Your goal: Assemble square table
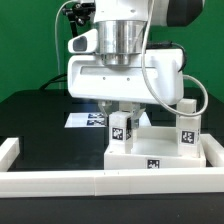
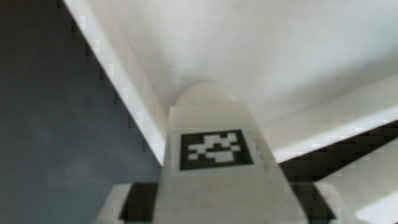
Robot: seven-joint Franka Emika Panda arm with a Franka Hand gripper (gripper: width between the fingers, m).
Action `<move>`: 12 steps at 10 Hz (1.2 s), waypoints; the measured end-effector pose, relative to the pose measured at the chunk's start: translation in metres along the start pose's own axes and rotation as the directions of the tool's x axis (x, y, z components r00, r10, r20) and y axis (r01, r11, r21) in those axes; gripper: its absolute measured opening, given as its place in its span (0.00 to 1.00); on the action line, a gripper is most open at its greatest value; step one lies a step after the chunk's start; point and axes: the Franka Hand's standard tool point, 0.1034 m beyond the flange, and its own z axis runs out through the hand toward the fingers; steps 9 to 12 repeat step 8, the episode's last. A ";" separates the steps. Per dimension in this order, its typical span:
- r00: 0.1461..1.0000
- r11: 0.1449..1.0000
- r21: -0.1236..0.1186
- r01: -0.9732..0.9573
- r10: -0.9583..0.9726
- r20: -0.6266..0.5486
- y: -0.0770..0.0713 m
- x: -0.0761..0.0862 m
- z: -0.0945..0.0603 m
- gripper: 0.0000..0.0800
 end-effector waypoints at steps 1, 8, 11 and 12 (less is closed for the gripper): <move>1.000 1.000 -0.003 -0.017 0.017 -0.002 0.001 0.001 0.000 0.37; 1.000 1.000 -0.004 -0.026 0.026 -0.003 0.003 0.002 0.000 0.80; 1.000 1.000 -0.004 -0.026 0.026 -0.003 0.003 0.002 0.000 0.80; 1.000 1.000 -0.004 -0.026 0.026 -0.003 0.003 0.002 0.000 0.80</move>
Offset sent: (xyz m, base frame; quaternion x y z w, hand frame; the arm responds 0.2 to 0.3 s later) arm 0.0000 0.0000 0.0000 0.0000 0.0000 0.0000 1.0000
